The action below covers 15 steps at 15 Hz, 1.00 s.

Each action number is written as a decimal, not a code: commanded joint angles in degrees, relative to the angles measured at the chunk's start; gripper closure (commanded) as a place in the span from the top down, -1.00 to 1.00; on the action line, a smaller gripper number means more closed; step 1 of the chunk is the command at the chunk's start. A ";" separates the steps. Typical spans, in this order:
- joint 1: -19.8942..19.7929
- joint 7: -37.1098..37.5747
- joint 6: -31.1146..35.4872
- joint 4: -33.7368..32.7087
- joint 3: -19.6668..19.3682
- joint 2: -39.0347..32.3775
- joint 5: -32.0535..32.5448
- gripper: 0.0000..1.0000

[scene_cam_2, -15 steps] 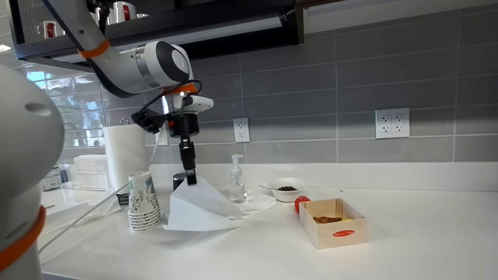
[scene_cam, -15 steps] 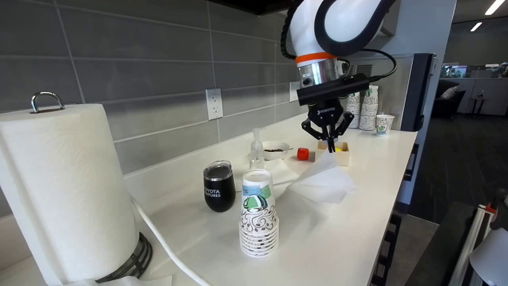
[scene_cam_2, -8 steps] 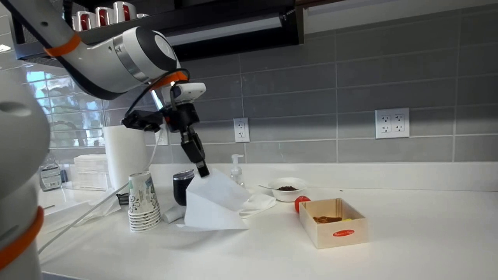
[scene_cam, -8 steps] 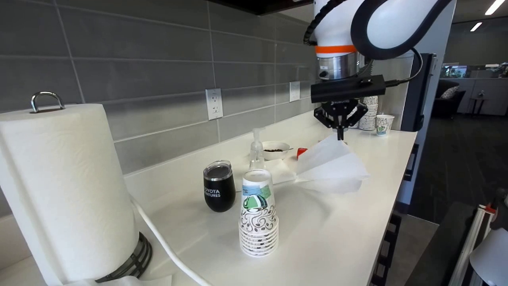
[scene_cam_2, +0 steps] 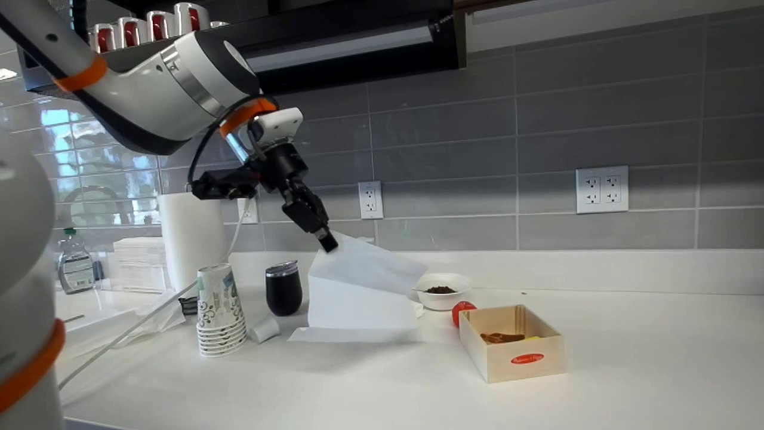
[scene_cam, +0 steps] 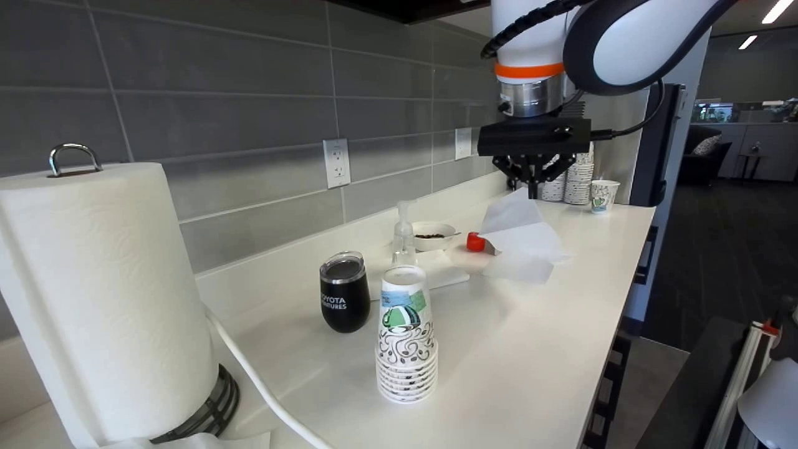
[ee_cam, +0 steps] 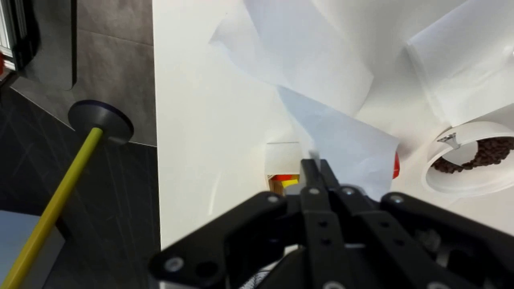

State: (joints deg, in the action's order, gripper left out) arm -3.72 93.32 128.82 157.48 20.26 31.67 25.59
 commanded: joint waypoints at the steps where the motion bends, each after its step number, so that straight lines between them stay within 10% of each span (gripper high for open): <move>1: 3.65 -0.49 2.54 -0.08 -1.29 -1.23 -2.82 -1.00; 15: 12.47 -11.88 32.50 0.21 -0.27 -8.43 -15.72 -1.00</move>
State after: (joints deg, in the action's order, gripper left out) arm 8.44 84.58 155.99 157.69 19.97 25.38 12.79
